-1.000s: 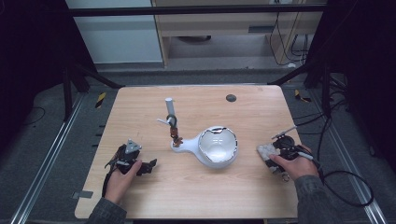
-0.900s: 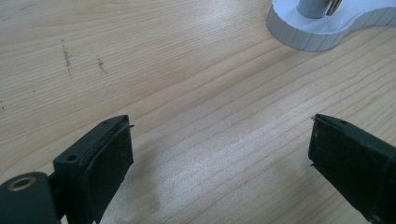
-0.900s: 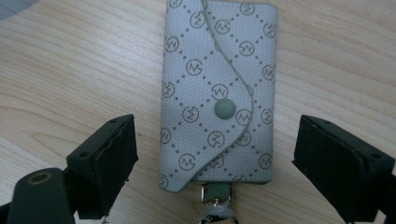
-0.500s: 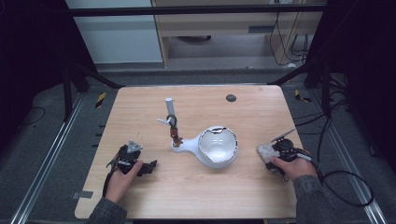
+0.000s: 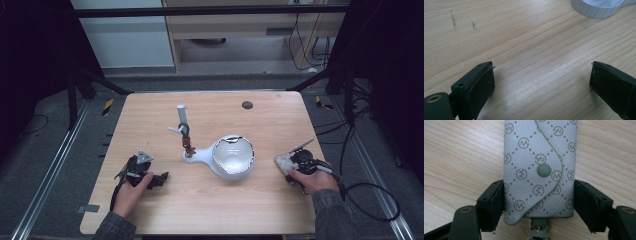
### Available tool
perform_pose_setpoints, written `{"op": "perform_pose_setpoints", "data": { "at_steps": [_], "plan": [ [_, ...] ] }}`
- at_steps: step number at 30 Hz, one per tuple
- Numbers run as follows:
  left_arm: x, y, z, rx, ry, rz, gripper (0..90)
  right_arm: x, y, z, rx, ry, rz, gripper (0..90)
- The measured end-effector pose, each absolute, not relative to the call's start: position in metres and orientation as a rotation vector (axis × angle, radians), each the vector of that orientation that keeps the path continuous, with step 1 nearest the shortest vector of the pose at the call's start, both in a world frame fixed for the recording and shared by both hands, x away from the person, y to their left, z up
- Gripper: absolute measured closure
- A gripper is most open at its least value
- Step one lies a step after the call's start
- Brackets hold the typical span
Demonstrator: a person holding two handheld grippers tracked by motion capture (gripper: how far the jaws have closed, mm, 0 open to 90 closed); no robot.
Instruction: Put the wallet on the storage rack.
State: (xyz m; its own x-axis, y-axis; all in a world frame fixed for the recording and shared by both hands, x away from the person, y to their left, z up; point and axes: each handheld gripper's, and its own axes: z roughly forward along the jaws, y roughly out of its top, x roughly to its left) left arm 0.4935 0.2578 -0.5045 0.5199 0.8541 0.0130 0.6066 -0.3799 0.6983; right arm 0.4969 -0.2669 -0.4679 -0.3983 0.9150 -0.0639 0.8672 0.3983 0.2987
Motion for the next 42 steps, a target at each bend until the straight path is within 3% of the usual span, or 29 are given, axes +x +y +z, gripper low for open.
{"op": "perform_pose_setpoints", "data": {
  "at_steps": [42],
  "plan": [
    [0.494,0.259,-0.508,2.101,1.174,0.519,1.0,0.469,-0.234,-0.380,1.136,2.518,0.408,31.7]
  ]
}}
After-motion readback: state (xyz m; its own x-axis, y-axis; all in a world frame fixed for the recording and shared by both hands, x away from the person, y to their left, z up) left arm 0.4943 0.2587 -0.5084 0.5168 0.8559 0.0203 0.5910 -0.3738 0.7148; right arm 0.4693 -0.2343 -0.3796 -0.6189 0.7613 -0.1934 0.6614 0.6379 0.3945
